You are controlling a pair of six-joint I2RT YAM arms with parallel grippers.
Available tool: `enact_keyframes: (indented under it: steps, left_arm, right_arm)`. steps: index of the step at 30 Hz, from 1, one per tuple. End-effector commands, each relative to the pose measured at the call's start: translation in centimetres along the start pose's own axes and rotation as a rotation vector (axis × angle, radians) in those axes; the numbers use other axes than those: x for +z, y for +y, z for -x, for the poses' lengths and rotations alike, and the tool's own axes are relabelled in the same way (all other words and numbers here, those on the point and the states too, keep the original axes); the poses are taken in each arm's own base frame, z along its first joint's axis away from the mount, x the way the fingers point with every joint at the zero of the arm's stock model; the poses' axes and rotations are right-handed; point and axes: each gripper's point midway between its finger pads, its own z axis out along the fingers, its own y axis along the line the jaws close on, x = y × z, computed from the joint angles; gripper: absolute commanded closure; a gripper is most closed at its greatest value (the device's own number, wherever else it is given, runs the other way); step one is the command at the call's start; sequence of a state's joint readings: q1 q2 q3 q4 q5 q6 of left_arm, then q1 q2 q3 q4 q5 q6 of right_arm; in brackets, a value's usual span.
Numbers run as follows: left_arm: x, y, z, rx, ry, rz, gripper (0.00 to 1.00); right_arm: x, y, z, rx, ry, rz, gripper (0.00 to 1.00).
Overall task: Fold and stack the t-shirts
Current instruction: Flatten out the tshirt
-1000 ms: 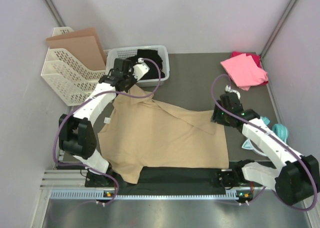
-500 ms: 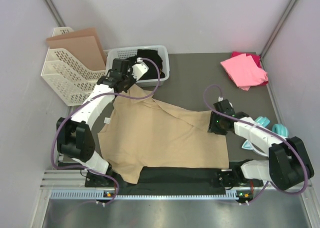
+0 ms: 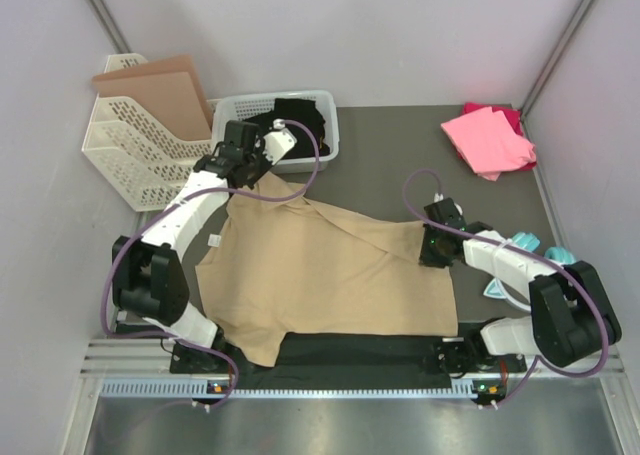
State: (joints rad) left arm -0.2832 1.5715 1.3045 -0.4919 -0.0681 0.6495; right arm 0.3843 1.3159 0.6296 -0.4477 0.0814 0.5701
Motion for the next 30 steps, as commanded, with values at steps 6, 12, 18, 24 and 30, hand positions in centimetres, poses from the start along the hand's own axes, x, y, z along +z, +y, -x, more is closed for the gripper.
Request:
enact_keyframes:
  steps: [6,12,18,24,30]
  left_arm:
    - [-1.7,1.1,1.3,-0.004,-0.067,0.056,1.00]
    - [-2.4,1.8,1.9,0.001,-0.081,0.077,1.00]
    - [-3.0,3.5,3.3,0.005,-0.109,0.128,1.00]
    - [-2.1,5.0,4.8,0.012,-0.135,0.179,1.00]
    - [-0.8,6.9,6.0,0.030,-0.136,0.230,1.00]
  right_arm:
    - [-2.0,0.8,2.7,-0.007,-0.091,0.001,1.00]
    - [-5.9,0.3,5.3,-0.030,-0.187,-0.031,1.00]
    - [-9.3,0.6,8.3,-0.025,-0.286,-0.027,1.00]
    - [-9.5,1.2,12.0,-0.014,-0.330,-0.040,1.00]
    - [-7.6,0.2,17.8,0.038,-0.356,-0.101,1.00]
